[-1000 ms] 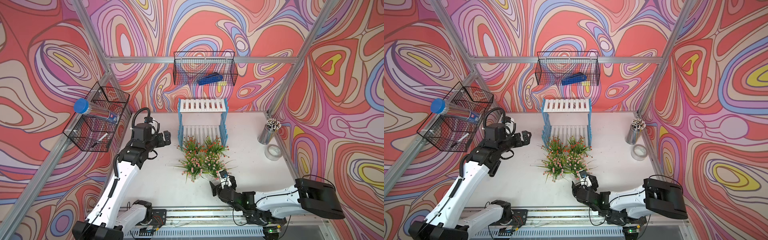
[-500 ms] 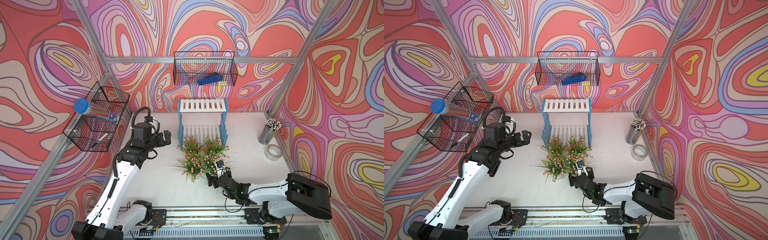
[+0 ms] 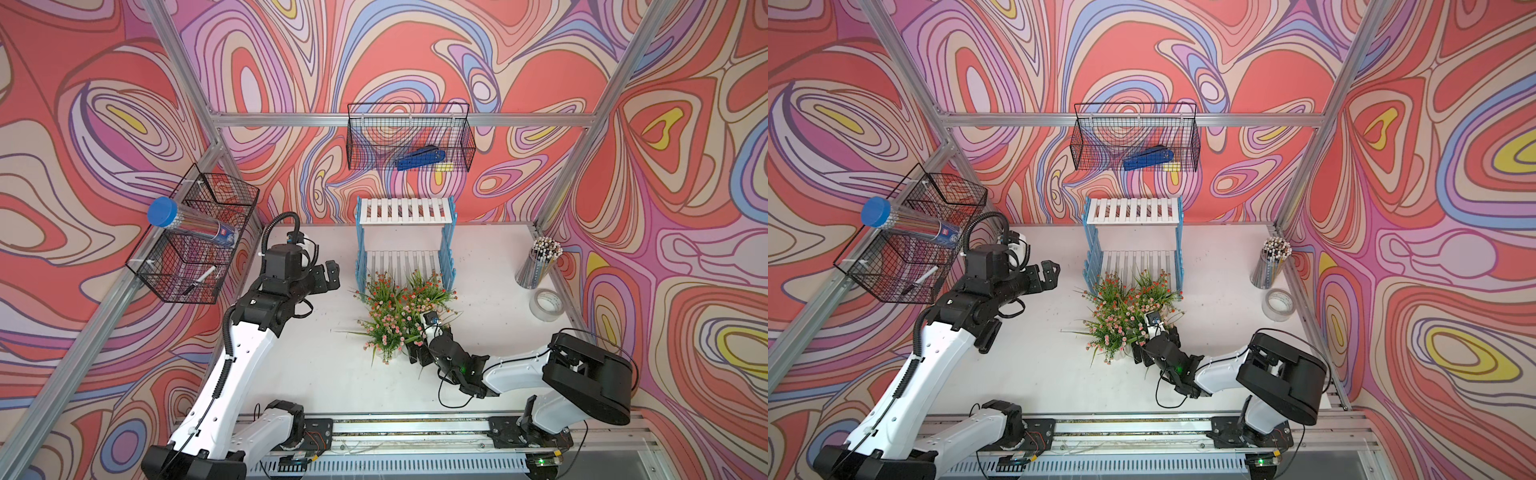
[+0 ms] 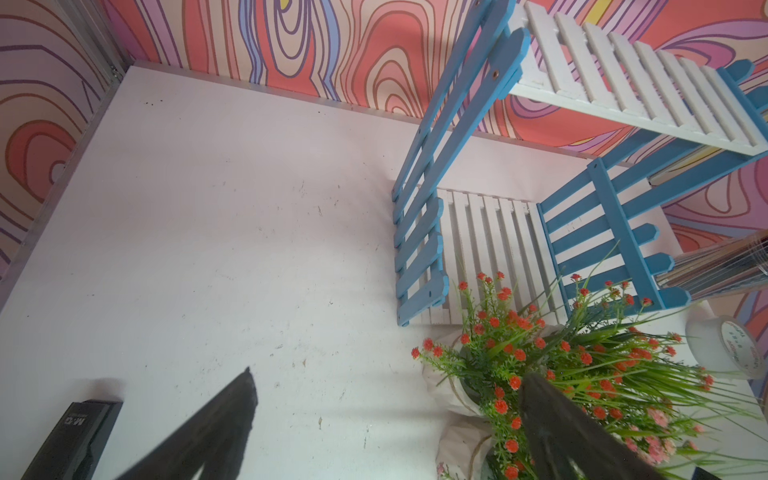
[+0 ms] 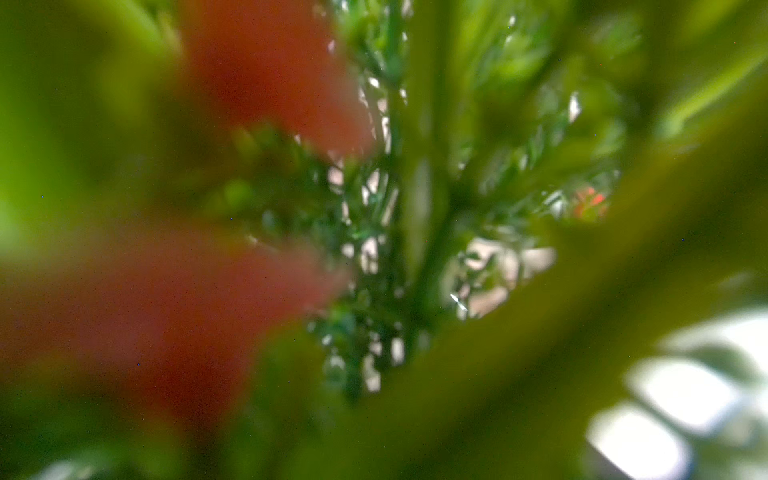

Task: Place the baby's breath potted plants on the rack by color
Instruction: Pick up the baby's breath potted plant from the center of the board.

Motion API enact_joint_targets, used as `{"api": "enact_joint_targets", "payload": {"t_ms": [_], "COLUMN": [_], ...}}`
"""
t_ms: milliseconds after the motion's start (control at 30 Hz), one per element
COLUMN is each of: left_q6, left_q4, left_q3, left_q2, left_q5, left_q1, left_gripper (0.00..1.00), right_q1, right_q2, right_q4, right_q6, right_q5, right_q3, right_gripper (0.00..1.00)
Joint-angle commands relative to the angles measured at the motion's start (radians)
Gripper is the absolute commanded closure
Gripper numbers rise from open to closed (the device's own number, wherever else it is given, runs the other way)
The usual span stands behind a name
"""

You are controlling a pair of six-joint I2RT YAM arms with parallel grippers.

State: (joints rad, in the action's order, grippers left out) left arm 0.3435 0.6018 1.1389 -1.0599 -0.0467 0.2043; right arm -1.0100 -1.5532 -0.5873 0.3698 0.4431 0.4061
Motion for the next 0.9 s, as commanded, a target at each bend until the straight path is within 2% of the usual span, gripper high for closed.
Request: {"api": "enact_joint_targets", "payload": {"t_ms": [0,67,133,200,233,300,633,867], "left_q6": [-0.005,-0.001,0.001,0.004,0.006,0.01,0.023,0.032], "left_q4": [0.04,0.042,0.043,0.044,0.043,0.041,0.031,0.024], "left_q3": [0.03,0.027,0.026,0.027,0.027,0.024,0.006,-0.013], "left_q2": [0.012,0.015,0.013,0.01,0.009,0.006,0.014,0.038], "left_q5": [0.022,0.026,0.026,0.023,0.02,0.018,-0.001,-0.002], "left_q1": [0.005,0.006,0.006,0.005,0.005,0.005,0.006,0.006], "left_gripper": [0.0,0.0,0.0,0.0,0.0,0.0,0.0,0.0], "right_q1": [0.006,0.006,0.006,0.006,0.006,0.004,0.005,0.005], "right_q2": [-0.018,-0.006,0.009,0.026,0.036,0.064,0.157,0.225], "right_q4": [0.007,-0.002,-0.008,-0.008,-0.004,0.01,0.066,0.14], "right_q6": [-0.011,-0.007,-0.005,-0.001,0.002,0.015,0.075,0.052], "right_q5": [-0.014,-0.009,-0.01,-0.014,-0.023,-0.03,-0.036,-0.014], "right_q3": [-0.001,-0.015,-0.028,-0.039,-0.044,-0.059,-0.133,-0.128], "right_gripper": [0.03,0.09,0.18,0.36,0.41,0.45,0.51,0.54]}}
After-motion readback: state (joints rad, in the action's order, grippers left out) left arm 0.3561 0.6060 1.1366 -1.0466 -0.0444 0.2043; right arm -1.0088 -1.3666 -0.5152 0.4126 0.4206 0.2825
